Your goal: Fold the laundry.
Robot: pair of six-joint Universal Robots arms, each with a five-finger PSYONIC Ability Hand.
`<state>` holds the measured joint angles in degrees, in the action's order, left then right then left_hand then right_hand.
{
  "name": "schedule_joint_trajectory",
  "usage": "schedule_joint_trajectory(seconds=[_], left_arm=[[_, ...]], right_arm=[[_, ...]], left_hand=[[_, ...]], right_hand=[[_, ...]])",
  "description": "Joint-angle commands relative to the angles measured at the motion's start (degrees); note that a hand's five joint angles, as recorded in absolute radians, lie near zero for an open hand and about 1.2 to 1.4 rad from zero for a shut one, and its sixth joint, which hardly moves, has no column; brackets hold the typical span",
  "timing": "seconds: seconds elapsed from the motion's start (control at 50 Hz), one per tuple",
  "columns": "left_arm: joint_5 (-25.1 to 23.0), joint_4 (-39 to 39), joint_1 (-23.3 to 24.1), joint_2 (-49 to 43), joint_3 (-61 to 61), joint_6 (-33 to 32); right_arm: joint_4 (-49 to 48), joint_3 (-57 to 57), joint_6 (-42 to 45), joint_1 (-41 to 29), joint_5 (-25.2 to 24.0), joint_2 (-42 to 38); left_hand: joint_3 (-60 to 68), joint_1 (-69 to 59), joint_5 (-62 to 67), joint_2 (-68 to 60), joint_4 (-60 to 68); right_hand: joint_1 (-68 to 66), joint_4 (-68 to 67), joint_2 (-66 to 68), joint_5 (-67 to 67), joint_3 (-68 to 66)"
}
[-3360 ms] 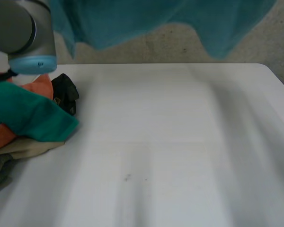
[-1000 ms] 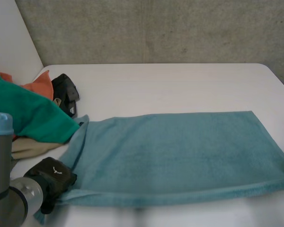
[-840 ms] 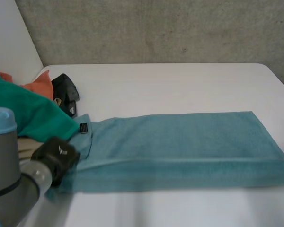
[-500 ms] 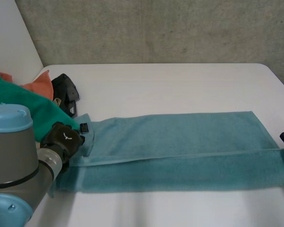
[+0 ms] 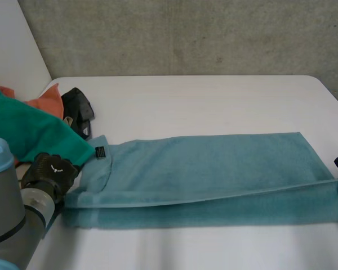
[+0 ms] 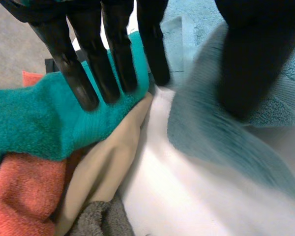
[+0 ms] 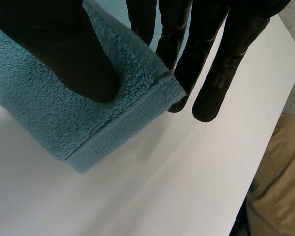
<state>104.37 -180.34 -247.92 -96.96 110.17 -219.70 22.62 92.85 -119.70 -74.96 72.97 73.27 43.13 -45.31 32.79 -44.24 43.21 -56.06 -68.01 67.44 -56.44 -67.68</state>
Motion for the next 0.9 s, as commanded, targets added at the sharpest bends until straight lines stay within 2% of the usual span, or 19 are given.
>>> schedule_joint_trajectory(seconds=[0.02,0.14,0.24,0.34,0.46,0.56,0.72,0.8,0.9], left_arm=[[-0.13,3.14,-0.11,2.65,-2.14,-4.32],[-0.39,7.28,0.24,9.15,-6.89,-7.85],[-0.92,8.69,0.33,16.0,-12.34,-8.29],[-1.01,11.49,0.24,20.23,-19.35,-8.29],[-1.1,11.86,0.25,20.06,-23.42,-8.29],[-1.1,12.03,0.51,14.54,-21.84,-8.29],[-1.01,11.33,0.42,-2.51,-23.76,-8.29],[-0.92,10.45,0.16,-12.44,-29.91,-8.29],[-0.83,9.31,-0.11,-23.08,-42.03,-8.29]], right_arm=[[0.41,-0.65,-0.1,0.08,0.25,2.74],[1.99,-4.42,-0.1,-0.01,-0.1,11.97],[8.65,-11.61,-0.18,0.08,-1.15,18.82],[14.82,-18.66,-1.32,0.08,-3.97,20.77],[17.11,-24.03,-3.17,-0.01,-5.38,20.95],[17.02,-23.33,-2.82,0.08,-5.2,18.23],[16.67,-23.94,-2.73,-1.41,-3.19,3.65],[16.15,-26.48,-2.73,-5.53,1.38,-2.42],[10.97,-35.35,-3.26,-11.86,9.55,-12.62]], left_hand=[[36.87,-34.69,37.21,-35.76,36.79],[36.87,-34.69,37.21,-35.76,36.79],[36.87,-34.69,37.21,-35.76,36.79],[36.87,-34.69,37.21,-35.76,36.79],[36.87,-34.69,37.21,-35.76,36.79],[36.87,-34.69,37.21,-35.76,36.79],[36.87,-34.69,37.21,-35.76,36.79],[36.87,-34.69,37.21,-35.76,36.79],[36.87,-34.69,37.21,-35.76,36.79]], right_hand=[[-23.94,-11.99,12.56,-13.56,-12.32],[-23.94,-11.99,12.56,-13.56,-12.32],[-23.94,-11.99,12.56,-13.56,-12.32],[-23.94,-11.99,12.56,-13.56,-12.32],[-23.94,-11.99,12.56,-13.56,-12.32],[-23.94,-11.99,12.56,-13.56,-12.32],[-23.94,-11.99,12.56,-13.56,-12.32],[-23.94,-11.99,12.56,-13.56,-12.32],[-23.94,-11.99,12.56,-13.56,-12.32]])
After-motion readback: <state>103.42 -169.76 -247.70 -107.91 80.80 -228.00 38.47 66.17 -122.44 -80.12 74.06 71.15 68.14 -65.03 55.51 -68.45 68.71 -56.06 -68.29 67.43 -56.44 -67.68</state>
